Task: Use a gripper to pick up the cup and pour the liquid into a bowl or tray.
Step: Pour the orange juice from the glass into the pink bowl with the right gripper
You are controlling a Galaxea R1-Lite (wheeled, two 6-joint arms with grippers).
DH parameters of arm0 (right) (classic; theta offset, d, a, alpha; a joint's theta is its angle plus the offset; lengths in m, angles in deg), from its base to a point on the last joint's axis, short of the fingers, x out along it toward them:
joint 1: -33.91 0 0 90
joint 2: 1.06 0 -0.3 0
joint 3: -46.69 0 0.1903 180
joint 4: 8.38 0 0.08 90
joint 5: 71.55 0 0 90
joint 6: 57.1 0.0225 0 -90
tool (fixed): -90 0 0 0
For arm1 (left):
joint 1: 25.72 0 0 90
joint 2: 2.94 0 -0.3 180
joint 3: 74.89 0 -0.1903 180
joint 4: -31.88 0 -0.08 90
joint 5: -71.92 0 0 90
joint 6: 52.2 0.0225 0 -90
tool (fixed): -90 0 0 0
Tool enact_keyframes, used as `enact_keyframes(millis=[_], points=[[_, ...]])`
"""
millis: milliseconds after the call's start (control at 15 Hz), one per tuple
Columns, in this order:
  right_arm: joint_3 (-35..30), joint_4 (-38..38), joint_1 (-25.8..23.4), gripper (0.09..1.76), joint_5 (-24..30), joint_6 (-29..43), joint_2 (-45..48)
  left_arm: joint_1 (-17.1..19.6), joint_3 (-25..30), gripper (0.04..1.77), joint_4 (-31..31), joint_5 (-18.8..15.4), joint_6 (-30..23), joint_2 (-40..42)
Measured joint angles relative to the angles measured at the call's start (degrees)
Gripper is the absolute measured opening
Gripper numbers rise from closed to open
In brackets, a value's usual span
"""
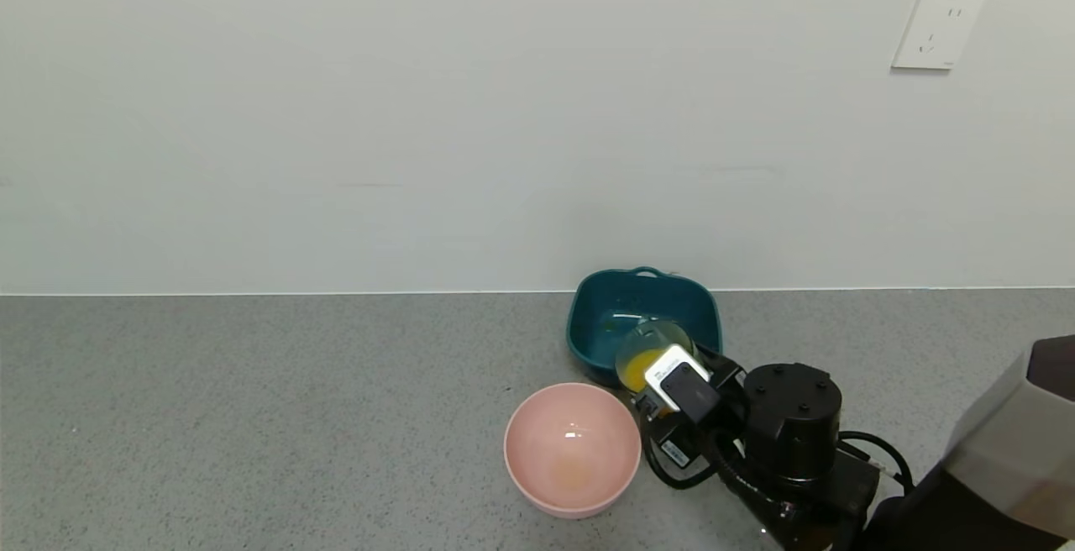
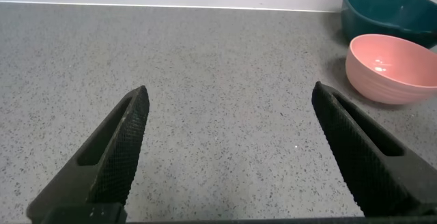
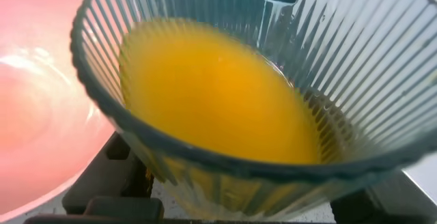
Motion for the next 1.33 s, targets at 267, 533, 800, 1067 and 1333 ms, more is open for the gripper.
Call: enact_keyframes(millis=[267, 533, 800, 1067, 1333], points=[[0.11, -0.05, 0.18, 1.38, -0.04, -1.96, -0.02, 0.00, 0.00, 1.72, 0.00, 0.02, 0.00, 0.00], [0.17, -0.07, 0.21, 1.38, 0.00, -4.47, 0.00, 0.00, 0.00, 1.72, 0.00, 0.02, 0.00, 0.00], [0.35, -0.13, 0.21, 1.38, -0.01, -7.56, 0.00, 0.00, 0.00, 1.72, 0.00, 0.00, 0.00, 0.00], [0.39, 0.00, 0.71, 1.38, 0.00, -11.95, -0.05, 0.00, 0.00, 1.72, 0.00, 0.02, 0.00, 0.00], [0.45, 0.02, 1.23, 1.38, -0.01, -16.21, -0.57, 0.00, 0.00, 1.72, 0.00, 0.02, 0.00, 0.00]])
